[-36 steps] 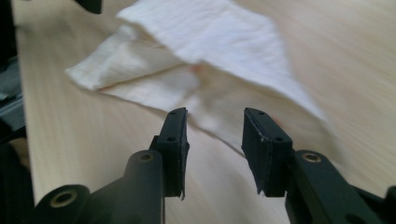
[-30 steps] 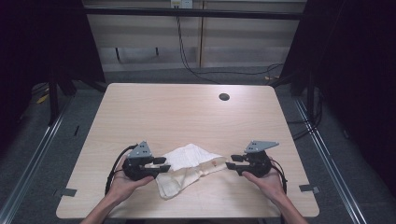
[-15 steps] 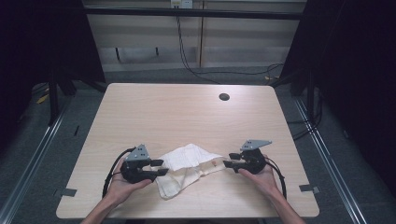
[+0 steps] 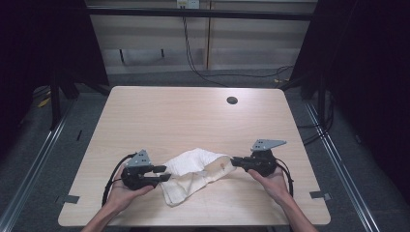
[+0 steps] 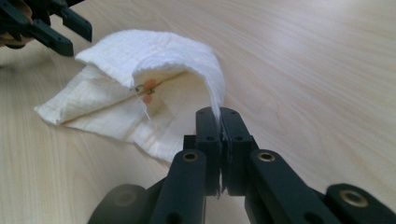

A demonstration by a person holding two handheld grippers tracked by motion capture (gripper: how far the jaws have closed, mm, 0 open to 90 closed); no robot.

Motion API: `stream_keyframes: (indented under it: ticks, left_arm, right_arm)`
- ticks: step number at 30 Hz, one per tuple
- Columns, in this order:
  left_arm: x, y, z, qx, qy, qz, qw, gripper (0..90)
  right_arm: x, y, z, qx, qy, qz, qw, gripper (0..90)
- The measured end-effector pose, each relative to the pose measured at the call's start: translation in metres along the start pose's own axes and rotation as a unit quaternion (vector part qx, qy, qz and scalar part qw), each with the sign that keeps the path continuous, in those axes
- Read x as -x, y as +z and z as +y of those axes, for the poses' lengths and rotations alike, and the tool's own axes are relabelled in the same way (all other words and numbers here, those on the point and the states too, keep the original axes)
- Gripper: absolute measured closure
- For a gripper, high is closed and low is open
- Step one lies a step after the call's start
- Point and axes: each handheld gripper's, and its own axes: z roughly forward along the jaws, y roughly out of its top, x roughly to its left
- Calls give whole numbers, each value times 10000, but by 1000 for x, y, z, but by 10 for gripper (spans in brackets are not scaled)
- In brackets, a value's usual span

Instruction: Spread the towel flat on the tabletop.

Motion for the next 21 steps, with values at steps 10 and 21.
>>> stream_keyframes:
  ticks: [10, 21]
  left_arm:
    - [5, 25, 18, -421, 407, -60, 9983, 583]
    - [-13, 46, 13, -575, 141, 66, 9982, 585]
  right_arm:
    - [-4, 2, 10, -89, -88, 13, 9999, 872]
    - [-1, 10, 17, -41, -106, 160, 9998, 863]
